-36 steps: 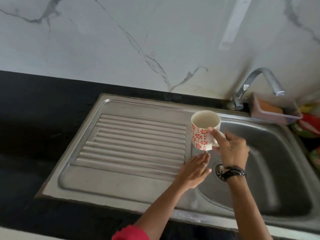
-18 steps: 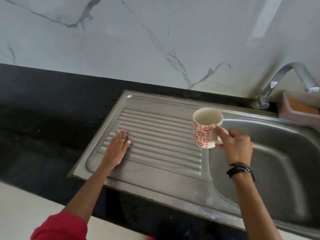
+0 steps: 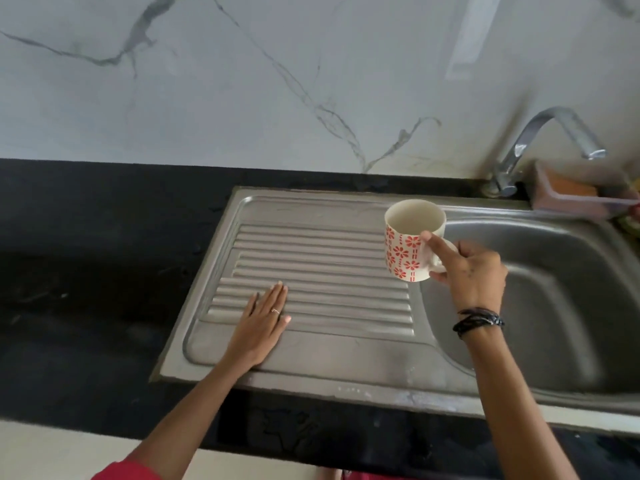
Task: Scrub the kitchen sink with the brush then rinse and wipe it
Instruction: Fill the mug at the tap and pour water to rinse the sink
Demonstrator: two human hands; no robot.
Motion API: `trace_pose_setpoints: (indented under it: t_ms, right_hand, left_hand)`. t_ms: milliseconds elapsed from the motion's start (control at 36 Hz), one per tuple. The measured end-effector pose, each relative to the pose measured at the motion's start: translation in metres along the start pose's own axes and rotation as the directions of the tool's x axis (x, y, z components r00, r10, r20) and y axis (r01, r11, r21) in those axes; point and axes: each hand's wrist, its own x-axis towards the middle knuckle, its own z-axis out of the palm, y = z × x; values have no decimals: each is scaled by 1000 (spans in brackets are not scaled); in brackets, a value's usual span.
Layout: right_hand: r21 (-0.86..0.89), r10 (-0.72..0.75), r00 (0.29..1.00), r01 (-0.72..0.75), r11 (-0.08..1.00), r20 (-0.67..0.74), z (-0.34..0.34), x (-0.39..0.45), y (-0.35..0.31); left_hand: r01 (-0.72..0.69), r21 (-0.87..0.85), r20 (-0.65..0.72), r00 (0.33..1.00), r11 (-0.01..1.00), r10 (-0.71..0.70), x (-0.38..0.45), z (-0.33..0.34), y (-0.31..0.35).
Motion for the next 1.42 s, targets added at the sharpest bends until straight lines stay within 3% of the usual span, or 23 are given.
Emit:
trace_pose_setpoints:
  t_ms: [111, 250, 417, 722, 778, 889, 1000, 1194, 1417]
  right_hand:
    - [-48, 13, 999, -16, 999, -53, -6, -13, 1]
    - [-39, 42, 991, -47, 998, -125, -20, -29, 7]
    - [-23, 151, 966, -159, 987, -208, -43, -48, 20]
    - [-47, 200, 949, -218, 975, -244, -80, -59, 46]
    - [-62, 189, 953, -209, 976, -238, -86, -57, 47]
    - [-94, 175, 967, -195, 976, -185, -100, -50, 51]
    - [-134, 168, 982, -178, 975, -87, -117, -45, 49]
    - [-286, 121, 982, -76, 955, 142, -125, -41, 40]
    - [-476, 100, 875, 159, 865, 474, -87, -48, 29]
  left_hand:
    - [-291, 48, 45, 956, 956, 289, 7, 3, 29]
    - [-605, 97, 110, 795, 790, 596, 20, 10, 54]
    - [-769, 92, 167, 639, 633, 751, 25, 13, 71]
    - [-850, 7, 208, 517, 527, 830, 42, 18, 178]
    - [-851, 33, 191, 521, 525, 832, 47, 22, 208]
    - [-857, 5, 281, 496, 515, 822, 61, 24, 253]
    - [-787, -134, 342, 534, 603, 773, 72, 16, 262]
    - [-628, -185, 265, 709, 756, 654, 58, -6, 190]
    - [-446, -318, 322, 779, 837, 538, 6, -32, 92]
